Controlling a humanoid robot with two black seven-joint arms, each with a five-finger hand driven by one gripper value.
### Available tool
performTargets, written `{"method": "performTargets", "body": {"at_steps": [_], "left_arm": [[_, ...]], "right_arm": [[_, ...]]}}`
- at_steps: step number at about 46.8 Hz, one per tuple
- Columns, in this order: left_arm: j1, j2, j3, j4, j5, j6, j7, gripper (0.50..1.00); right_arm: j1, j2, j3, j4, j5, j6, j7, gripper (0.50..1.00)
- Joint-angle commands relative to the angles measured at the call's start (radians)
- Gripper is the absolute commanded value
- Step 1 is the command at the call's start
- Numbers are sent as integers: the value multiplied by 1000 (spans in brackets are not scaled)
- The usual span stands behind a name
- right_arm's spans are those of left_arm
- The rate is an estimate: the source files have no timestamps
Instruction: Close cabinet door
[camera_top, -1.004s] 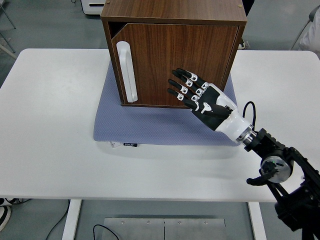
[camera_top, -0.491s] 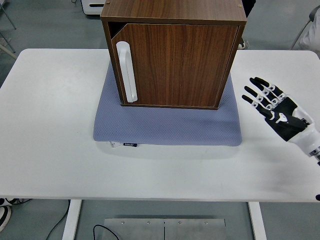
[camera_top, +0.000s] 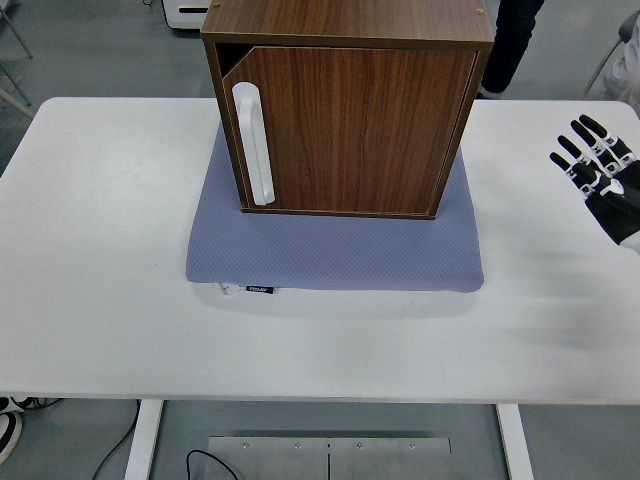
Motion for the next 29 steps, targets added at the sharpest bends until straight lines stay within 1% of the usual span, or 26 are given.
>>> {"method": "performTargets", "body": {"at_steps": [1, 6, 10, 29], "left_arm": [[0, 0, 0, 1, 0, 0, 0, 1000], [0, 0, 0, 1, 0, 0, 0, 1000], [0, 0, 0, 1, 0, 0, 0, 1000], [0, 0, 0, 0, 0, 0, 0, 1000]], "right_arm": [[38, 35, -5, -45, 0, -53, 1, 1000], [63, 65, -15, -71, 0, -99, 1, 1000], [90, 80, -35, -80, 0, -119, 1, 1000], [92, 83, -61, -104, 0, -124, 1, 1000]]}}
